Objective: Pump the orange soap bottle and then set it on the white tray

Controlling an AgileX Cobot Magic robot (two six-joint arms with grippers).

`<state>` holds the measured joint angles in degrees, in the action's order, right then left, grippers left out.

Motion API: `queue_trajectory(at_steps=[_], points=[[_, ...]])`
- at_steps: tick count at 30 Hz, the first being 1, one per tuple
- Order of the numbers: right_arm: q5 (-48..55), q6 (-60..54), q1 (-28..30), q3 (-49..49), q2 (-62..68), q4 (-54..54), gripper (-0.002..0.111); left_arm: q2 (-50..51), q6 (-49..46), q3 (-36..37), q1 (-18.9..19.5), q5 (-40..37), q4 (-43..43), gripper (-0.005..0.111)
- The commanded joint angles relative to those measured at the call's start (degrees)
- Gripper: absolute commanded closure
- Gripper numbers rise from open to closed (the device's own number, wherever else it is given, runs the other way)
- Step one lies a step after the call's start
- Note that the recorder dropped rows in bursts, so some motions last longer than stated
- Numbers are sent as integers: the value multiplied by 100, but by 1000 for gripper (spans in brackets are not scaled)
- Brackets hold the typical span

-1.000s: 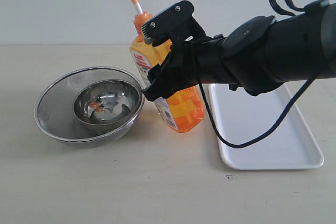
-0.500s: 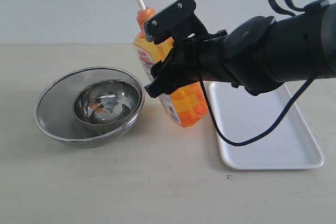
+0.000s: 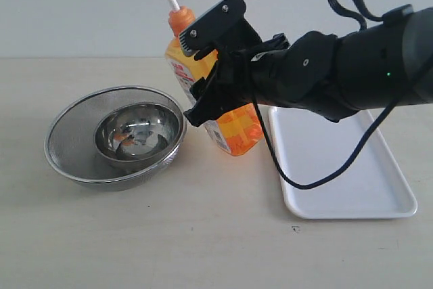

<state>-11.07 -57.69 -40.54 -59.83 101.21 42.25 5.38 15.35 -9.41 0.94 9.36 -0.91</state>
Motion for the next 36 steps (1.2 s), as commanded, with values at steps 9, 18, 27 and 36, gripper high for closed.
queue_trajectory(at_steps=[9,18,27,36], points=[[-823,1481,-10,-88,246,-1517,108,368,49,-116,15,-72,-175,102],[-885,1493,-10,-88,246,-1631,108,937,49,-619,-57,-59,-622,102],[-885,1510,-10,-88,246,-1631,108,1941,49,-1131,-319,-24,-1108,102],[-834,1539,-10,-88,246,-1631,108,2982,49,-1741,-502,51,-1472,102]])
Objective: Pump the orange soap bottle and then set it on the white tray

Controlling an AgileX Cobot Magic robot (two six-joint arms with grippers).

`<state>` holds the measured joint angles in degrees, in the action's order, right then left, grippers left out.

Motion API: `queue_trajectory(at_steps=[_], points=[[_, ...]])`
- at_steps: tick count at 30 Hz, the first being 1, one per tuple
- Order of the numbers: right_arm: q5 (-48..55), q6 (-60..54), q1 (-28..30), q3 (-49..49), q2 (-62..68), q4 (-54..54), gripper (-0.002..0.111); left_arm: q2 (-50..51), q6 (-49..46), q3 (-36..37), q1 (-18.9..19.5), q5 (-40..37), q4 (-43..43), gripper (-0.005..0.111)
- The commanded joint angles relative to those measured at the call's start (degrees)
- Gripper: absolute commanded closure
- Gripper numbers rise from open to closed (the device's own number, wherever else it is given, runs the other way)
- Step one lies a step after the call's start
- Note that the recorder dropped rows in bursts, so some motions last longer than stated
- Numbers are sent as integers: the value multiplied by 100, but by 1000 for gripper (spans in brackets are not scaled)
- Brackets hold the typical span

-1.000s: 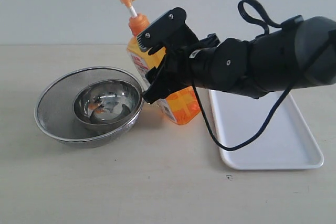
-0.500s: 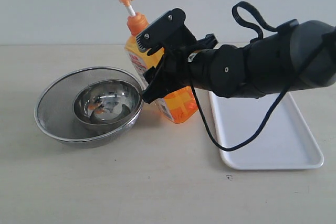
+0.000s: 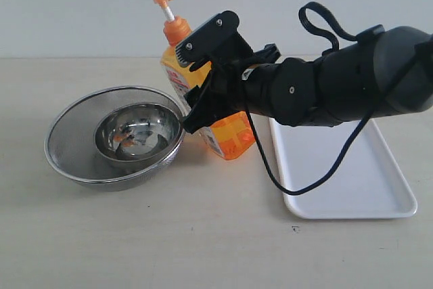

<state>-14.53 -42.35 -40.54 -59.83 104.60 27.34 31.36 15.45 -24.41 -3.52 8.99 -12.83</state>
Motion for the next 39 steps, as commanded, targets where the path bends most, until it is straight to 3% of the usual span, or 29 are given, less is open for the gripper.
queue_trajectory(at_steps=[1,7,9,10,13,17,23,34,39], points=[[-460,4,-10,-88,-93,-141,108,463,38,-296,-57,88,-307,102],[-413,4,-10,-88,-93,-141,108,1029,191,-789,-57,176,-656,102],[-413,4,-10,-88,-93,-141,108,1198,911,-904,-57,452,-1532,102],[-413,4,-10,-88,-93,-141,108,1311,1639,-955,-57,879,-2496,102],[-385,4,-10,-88,-93,-141,108,1713,2865,-1177,-57,1671,-4065,102],[-371,-7,-10,-88,-93,-141,108,2277,3199,-1487,-57,2021,-4509,102],[-371,-7,-10,-88,-93,-141,108,2992,4837,-2294,-57,2611,-6463,102],[-360,3,-10,-88,-93,-141,108,3914,6386,-3624,-57,3245,-8174,102],[-360,3,-10,-88,-93,-141,108,4249,6598,-4010,-57,3462,-8554,102]])
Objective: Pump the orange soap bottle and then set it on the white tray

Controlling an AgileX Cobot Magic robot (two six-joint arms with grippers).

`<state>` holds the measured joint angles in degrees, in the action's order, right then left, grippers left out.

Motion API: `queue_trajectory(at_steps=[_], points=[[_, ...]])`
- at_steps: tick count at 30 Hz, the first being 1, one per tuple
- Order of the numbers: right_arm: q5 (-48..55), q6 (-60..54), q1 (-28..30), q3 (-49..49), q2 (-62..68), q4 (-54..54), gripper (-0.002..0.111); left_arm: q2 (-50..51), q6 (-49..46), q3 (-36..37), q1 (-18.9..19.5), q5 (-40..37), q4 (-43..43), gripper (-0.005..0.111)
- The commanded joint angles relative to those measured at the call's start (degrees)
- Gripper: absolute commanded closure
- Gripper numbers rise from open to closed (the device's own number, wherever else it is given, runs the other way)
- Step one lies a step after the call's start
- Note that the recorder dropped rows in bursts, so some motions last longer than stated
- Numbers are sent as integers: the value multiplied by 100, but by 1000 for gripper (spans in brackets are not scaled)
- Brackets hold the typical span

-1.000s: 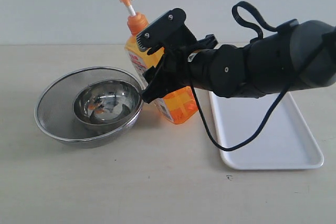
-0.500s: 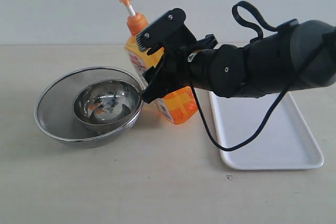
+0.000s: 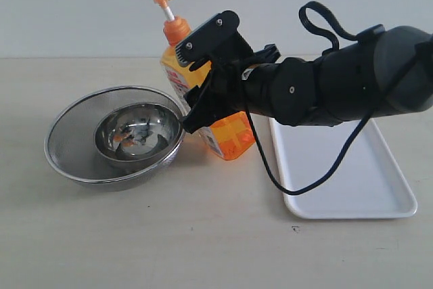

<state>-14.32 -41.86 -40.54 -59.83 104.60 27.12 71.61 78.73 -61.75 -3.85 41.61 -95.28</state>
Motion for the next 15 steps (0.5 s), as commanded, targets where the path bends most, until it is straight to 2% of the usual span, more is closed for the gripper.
queue_trajectory(at_steps=[1,15], points=[[-381,-46,-10,-88,-93,-118,108,290,339,-344,-24,228,-332,102],[-516,-65,0,-88,-93,-118,108,1016,579,-881,-24,658,-467,102]])
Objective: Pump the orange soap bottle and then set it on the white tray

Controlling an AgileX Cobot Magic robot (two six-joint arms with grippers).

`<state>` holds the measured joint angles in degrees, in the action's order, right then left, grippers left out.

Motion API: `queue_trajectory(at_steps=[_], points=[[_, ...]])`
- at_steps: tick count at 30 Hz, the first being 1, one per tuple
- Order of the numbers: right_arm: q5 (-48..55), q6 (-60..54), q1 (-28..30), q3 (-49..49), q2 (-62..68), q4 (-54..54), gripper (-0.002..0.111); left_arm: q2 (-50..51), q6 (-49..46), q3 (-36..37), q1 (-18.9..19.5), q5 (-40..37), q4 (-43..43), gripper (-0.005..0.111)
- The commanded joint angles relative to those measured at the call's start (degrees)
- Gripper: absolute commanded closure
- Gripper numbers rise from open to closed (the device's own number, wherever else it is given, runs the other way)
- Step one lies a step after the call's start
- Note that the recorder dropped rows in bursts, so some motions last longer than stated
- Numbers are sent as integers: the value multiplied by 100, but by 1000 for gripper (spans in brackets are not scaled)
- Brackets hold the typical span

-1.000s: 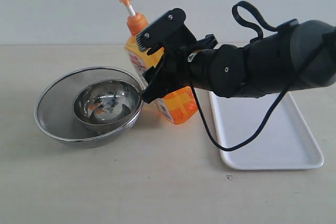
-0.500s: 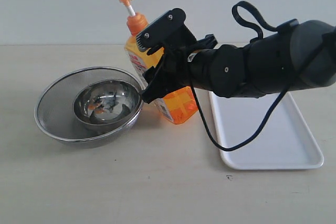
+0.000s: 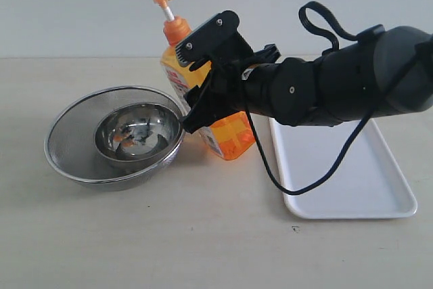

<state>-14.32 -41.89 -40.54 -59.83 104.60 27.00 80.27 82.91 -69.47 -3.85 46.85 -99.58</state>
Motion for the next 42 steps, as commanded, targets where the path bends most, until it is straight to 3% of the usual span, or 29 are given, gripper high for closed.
queue_trajectory(at_steps=[1,16,33,42], points=[[-557,-63,0,-88,-93,-107,108,193,161,-109,-24,134,-37,102],[-732,-147,0,-88,128,-209,108,277,151,-569,-24,798,-37,102],[-845,-147,0,-88,127,-361,108,1164,472,-968,-24,1487,-37,102],[-772,-147,0,-88,127,-361,108,1319,562,-1065,-24,1478,-37,102]])
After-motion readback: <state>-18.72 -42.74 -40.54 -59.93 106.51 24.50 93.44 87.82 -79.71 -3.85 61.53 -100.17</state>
